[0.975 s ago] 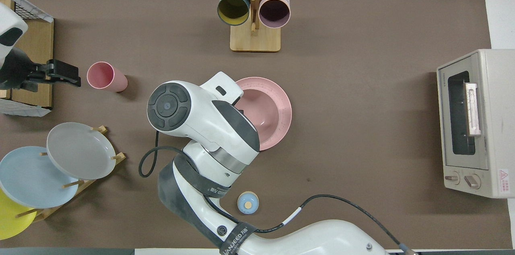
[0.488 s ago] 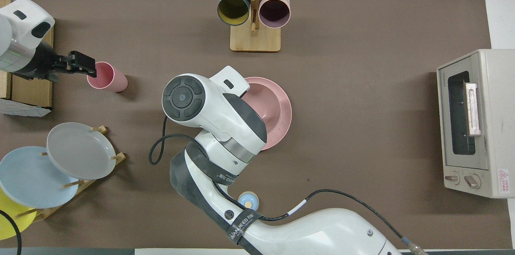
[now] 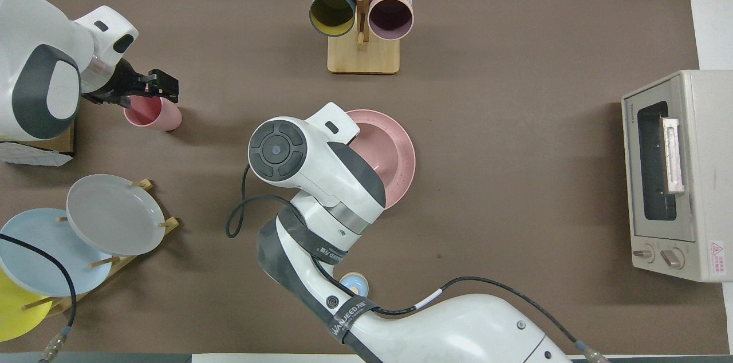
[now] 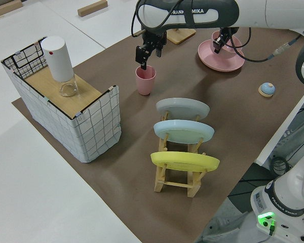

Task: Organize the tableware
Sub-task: 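Hold the bowl on the plate while the left gripper grasps the cup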

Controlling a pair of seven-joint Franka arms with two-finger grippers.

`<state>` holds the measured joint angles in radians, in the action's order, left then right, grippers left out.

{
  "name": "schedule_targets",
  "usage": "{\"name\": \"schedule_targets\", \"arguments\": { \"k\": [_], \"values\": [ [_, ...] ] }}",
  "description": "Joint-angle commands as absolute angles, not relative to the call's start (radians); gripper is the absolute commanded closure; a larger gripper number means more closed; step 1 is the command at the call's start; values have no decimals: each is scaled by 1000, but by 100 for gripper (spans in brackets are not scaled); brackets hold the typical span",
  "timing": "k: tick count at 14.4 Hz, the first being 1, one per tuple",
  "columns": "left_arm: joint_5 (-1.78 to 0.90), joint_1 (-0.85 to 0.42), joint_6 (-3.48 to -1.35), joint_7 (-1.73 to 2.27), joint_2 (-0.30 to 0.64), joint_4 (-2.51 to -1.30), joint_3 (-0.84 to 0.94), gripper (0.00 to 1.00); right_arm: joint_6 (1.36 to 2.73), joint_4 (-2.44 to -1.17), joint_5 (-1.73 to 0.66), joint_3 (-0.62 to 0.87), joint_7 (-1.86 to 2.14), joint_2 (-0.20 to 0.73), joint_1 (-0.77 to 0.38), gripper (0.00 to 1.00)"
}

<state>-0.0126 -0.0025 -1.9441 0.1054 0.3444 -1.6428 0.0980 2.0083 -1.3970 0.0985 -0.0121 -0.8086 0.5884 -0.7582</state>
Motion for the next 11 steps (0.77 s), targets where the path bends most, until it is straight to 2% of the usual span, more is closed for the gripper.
{"name": "schedule_targets", "arguments": {
  "k": [1, 9, 11],
  "values": [
    [-18, -12, -1982, 120, 364, -1644, 89, 0, 2036, -1470, 81, -3, -784, 542, -747, 100],
    [-17, -15, -2022, 181, 370, -1692, 89, 8, 2066, -1511, 55, -2, -785, 528, -752, 100],
    [-17, -29, -2052, 181, 367, -1721, 89, 20, 2065, -1517, 54, -2, -785, 526, -752, 100]
  ]
}}
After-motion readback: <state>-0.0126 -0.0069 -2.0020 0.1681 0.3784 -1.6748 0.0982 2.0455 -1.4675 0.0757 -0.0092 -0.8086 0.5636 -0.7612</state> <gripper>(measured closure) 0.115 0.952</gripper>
